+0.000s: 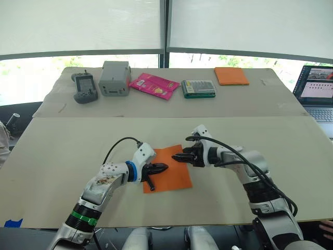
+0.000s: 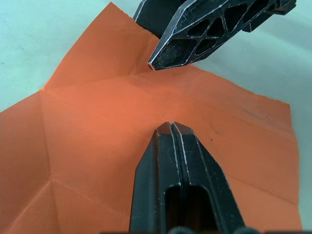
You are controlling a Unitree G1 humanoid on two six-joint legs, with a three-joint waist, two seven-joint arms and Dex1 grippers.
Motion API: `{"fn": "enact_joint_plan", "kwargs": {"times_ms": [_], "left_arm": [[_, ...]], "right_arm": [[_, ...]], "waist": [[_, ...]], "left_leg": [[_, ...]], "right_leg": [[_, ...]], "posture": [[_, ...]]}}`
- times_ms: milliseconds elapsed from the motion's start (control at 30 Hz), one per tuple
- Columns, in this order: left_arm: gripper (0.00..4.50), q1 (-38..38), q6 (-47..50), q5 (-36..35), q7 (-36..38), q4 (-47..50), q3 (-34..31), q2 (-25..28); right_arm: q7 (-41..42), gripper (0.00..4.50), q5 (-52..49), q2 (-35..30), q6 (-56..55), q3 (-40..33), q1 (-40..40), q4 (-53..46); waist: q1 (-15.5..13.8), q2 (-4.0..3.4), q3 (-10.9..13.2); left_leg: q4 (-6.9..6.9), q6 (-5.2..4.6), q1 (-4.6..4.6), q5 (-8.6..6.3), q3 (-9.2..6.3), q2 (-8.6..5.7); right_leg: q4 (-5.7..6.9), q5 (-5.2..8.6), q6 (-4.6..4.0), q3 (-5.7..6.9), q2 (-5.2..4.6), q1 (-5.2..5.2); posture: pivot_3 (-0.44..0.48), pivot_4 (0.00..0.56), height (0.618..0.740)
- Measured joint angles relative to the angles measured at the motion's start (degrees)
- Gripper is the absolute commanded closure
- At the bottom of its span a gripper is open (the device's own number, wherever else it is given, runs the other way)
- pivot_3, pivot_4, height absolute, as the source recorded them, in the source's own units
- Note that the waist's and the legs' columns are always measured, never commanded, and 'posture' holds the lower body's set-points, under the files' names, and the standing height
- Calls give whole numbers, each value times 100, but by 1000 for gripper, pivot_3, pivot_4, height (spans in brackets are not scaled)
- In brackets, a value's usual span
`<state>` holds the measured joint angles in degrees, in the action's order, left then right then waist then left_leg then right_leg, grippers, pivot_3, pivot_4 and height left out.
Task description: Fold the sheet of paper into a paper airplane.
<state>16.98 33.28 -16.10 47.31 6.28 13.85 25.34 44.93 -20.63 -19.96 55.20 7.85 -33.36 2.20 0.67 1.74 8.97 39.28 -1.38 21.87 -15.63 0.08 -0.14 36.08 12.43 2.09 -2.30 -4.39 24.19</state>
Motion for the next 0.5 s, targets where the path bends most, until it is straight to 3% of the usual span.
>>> {"fn": "enact_joint_plan", "kwargs": {"times_ms": [267,300,400,500], "left_arm": [[4500,25,-26,18,51,-34,0,10],[4500,33,-34,22,51,-39,0,10],[4500,40,-49,24,62,-45,0,10],[4500,46,-57,25,89,-56,6,18]], "right_arm": [[78,1606,-31,-189,-82,310,17,-567],[83,2127,-27,-212,-84,384,20,-602],[142,3109,260,-479,-520,774,68,-704],[305,4163,818,-773,-1721,1206,365,-770]], "waist": [[2,0,0],[-2,0,0],[-4,0,0],[-5,0,0]], "left_leg": [[0,0,0,0,-1,0],[0,0,1,0,-1,0],[0,0,3,0,1,-2],[0,0,3,0,2,-3]], "right_leg": [[0,0,0,1,1,0],[0,0,0,2,0,0],[-5,0,1,2,-2,0],[-9,1,3,3,0,-1]], "posture": [[0,150,740],[0,150,740],[0,150,740],[0,150,740]]}}
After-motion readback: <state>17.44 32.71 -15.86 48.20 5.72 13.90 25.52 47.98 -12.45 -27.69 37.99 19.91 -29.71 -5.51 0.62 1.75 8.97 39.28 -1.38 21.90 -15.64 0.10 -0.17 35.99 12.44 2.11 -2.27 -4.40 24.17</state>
